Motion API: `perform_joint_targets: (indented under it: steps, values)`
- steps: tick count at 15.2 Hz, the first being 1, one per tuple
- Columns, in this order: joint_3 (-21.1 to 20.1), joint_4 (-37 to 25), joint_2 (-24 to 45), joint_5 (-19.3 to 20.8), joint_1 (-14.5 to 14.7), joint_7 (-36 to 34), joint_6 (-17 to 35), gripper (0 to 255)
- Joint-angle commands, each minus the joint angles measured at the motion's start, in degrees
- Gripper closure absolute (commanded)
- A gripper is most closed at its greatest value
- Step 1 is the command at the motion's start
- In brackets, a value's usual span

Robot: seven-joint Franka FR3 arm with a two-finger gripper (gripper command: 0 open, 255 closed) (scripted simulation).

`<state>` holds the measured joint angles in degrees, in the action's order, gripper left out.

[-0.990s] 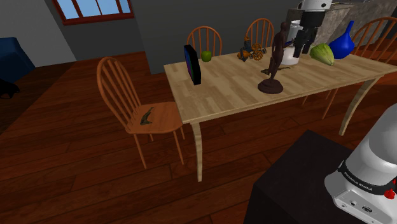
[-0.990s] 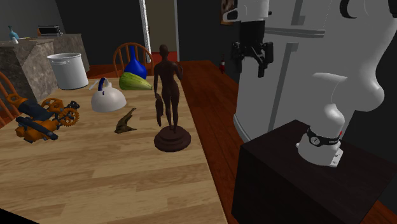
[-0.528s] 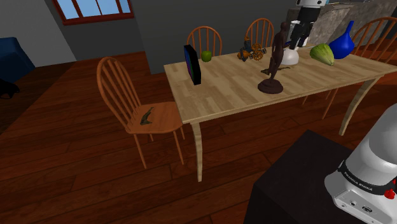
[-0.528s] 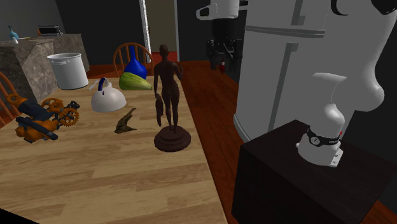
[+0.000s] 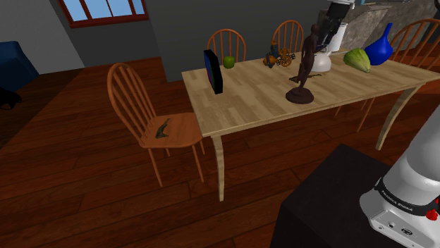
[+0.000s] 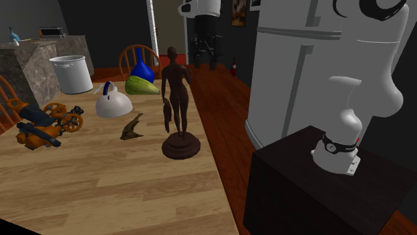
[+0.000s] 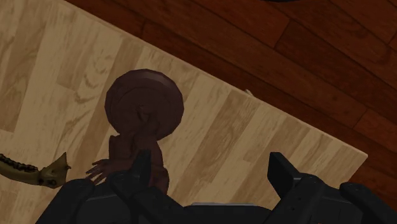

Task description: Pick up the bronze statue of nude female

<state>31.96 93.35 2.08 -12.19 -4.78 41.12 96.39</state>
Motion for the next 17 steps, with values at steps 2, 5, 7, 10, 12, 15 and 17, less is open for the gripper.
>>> perform_joint_targets:
  steps: [2,5,7,10,12,15,17]
  values:
    - [1.62,-9.78,8.25,-6.33,-2.99,4.20,-2.71,0]
    - [1.72,-15.80,13.57,-10.40,-6.02,6.43,-4.19,0]
    - [1.64,-13.69,13.13,-10.17,-5.66,6.72,-2.48,0]
    - [1.57,-10.74,12.63,-9.96,-5.17,7.18,-0.01,0]
    - [1.53,-9.29,12.44,-9.90,-4.95,7.44,1.25,0]
    - [1.52,-9.22,12.40,-9.88,-4.90,7.40,1.30,255]
    - [1.53,-9.22,12.39,-9.87,-4.91,7.41,1.29,255]
